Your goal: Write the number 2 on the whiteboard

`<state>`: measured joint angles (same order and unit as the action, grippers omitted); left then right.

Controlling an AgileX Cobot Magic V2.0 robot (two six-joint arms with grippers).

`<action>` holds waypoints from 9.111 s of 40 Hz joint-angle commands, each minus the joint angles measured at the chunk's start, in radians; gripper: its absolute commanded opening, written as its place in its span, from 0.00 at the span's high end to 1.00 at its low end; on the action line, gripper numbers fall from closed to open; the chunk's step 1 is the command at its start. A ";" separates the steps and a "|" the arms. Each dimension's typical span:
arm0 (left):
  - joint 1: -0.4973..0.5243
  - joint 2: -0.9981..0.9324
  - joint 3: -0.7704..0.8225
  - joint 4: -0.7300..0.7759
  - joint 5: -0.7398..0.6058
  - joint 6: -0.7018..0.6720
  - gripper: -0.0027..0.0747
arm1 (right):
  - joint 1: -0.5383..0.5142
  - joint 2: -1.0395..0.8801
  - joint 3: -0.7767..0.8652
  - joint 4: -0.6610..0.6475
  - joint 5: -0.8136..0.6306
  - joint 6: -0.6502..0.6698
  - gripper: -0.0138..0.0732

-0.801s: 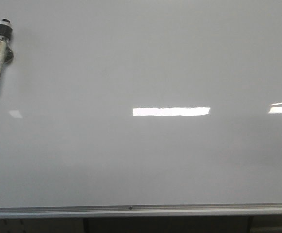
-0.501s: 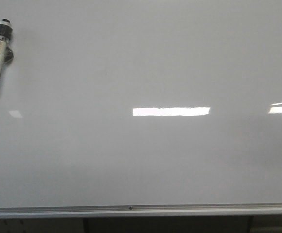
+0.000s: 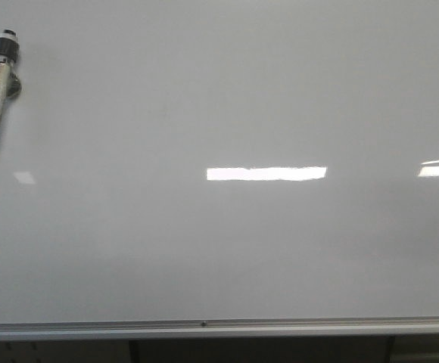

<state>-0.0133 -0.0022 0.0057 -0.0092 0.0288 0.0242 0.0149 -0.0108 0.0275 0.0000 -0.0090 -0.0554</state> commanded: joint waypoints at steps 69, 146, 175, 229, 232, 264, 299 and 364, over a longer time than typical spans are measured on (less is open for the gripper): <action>-0.006 0.696 -0.753 -0.010 0.591 0.001 0.90 | 0.000 0.528 -0.644 0.024 0.578 0.002 0.75; -0.165 1.523 -1.019 -0.001 0.236 0.001 0.96 | 0.000 0.531 -0.661 0.049 0.627 0.002 0.21; -0.556 1.221 -1.221 -0.081 1.145 0.482 0.99 | 0.287 0.896 -1.062 0.337 1.111 -0.459 0.21; -0.856 1.222 -1.227 -0.079 1.098 0.526 0.99 | 0.843 1.369 -1.435 0.348 0.985 -0.715 0.35; -0.856 1.222 -1.227 -0.079 1.096 0.526 0.99 | 0.843 1.369 -1.435 0.348 1.000 -0.715 0.38; -0.852 1.199 -1.227 -0.017 1.089 0.489 0.34 | 0.840 1.356 -1.435 0.319 1.024 -0.709 0.83; -0.274 0.743 -0.915 0.075 0.923 0.016 0.33 | 0.060 0.924 -1.115 0.095 0.913 -0.177 0.83; -0.074 0.734 -0.890 -0.026 0.753 0.016 0.33 | 0.071 1.303 -0.967 0.299 -0.042 -0.250 0.83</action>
<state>-0.0875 0.7344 -0.8603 -0.0327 0.8535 0.0495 0.0982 1.3135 -0.8960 0.2969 0.0103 -0.2954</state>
